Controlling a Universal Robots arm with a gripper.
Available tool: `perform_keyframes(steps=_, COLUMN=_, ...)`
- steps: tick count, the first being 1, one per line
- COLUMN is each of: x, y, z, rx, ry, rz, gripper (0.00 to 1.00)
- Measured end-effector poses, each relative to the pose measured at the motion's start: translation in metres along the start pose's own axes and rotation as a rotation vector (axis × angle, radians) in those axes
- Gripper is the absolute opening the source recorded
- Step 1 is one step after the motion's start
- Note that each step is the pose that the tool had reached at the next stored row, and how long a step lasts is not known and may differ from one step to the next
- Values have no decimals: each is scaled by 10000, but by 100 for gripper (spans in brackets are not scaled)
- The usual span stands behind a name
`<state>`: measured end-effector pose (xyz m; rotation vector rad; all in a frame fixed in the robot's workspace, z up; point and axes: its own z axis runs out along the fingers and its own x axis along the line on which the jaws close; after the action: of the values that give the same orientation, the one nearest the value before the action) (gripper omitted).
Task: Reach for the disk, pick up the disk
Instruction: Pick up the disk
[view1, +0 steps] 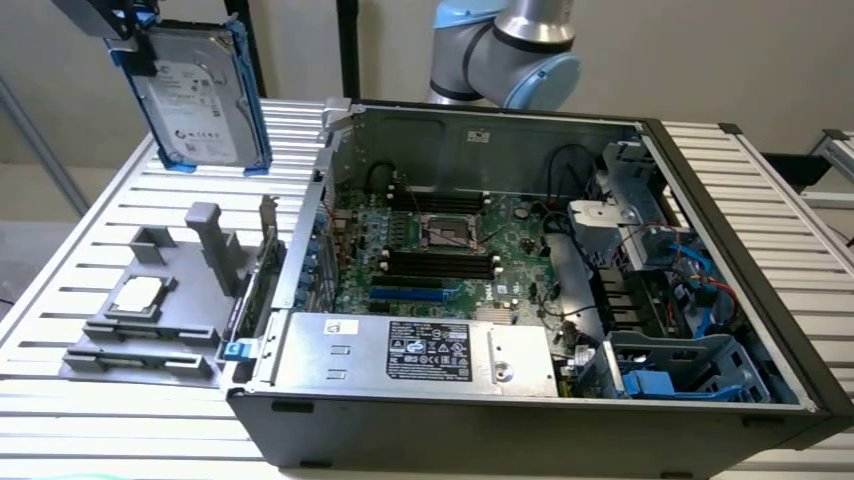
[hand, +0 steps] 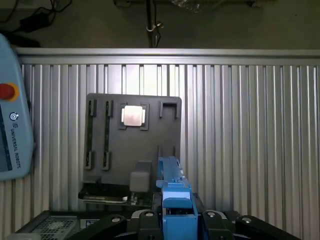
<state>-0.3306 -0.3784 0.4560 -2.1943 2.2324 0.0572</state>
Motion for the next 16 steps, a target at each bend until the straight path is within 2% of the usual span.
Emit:
perform_keyframes(steps=4, x=26, y=-169, z=-185, rx=-16, ry=-3, rz=-1, gripper=33)
perform_keyframes(steps=9, x=66, y=-397, z=-419, rx=-79, ry=-2, rz=2, gripper=33)
perform_keyframes(steps=12, x=89, y=-532, z=-483, rx=-116, ry=-3, rz=2, gripper=33)
perform_keyframes(steps=16, x=124, y=-714, z=-501, rx=-133, ry=-1, rz=3, gripper=33)
